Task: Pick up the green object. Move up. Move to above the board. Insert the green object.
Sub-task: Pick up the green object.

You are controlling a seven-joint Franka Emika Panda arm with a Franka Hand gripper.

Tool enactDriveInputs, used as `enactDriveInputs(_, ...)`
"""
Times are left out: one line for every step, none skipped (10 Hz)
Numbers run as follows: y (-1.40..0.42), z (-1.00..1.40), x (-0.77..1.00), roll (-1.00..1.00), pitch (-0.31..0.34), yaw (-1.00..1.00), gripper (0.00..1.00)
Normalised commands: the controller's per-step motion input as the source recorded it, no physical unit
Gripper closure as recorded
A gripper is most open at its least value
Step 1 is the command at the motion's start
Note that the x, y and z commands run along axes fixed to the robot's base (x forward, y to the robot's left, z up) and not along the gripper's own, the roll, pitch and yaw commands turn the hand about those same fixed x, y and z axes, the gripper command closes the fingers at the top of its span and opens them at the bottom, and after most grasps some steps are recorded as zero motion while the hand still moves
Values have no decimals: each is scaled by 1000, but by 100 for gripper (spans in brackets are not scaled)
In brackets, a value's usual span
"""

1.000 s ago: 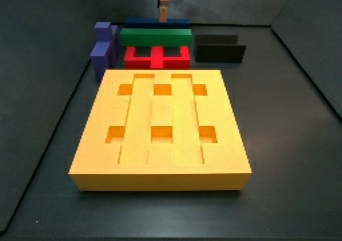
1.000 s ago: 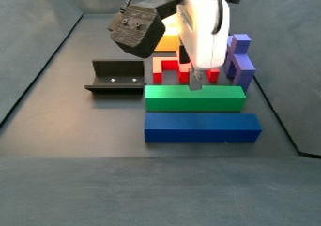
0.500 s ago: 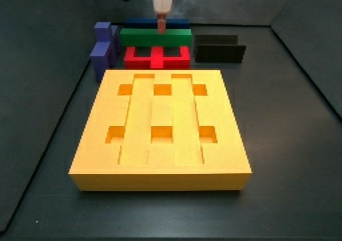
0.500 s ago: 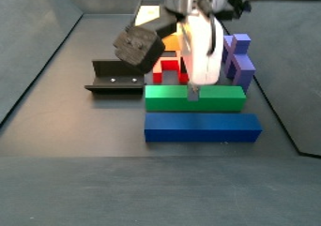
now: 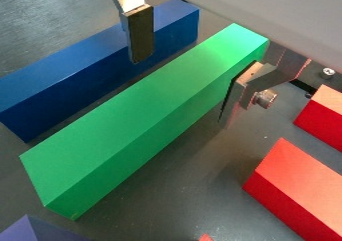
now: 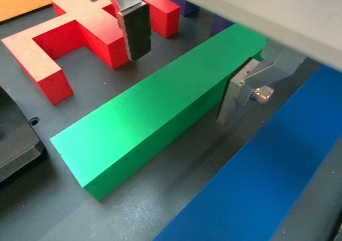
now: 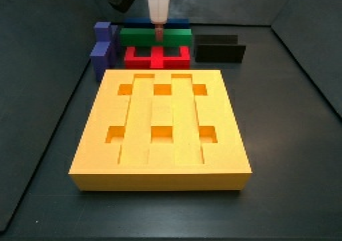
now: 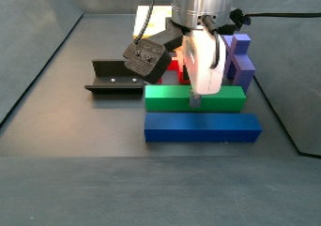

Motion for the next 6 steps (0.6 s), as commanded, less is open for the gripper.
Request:
enactDriveInputs(-11, -183, 0, -83, -93, 0, 0)
enactDriveInputs(0, -231, 0, -84, -106, 0, 0)
enactDriveInputs(0, -169, 0, -86, -100, 0, 0)
enactDriveInputs(0, -131, 0, -59, -76, 0, 0)
enactDriveInputs(0, -109, 0, -34, -61, 0, 0)
enactDriveInputs(0, 0, 0, 0, 0, 0, 0)
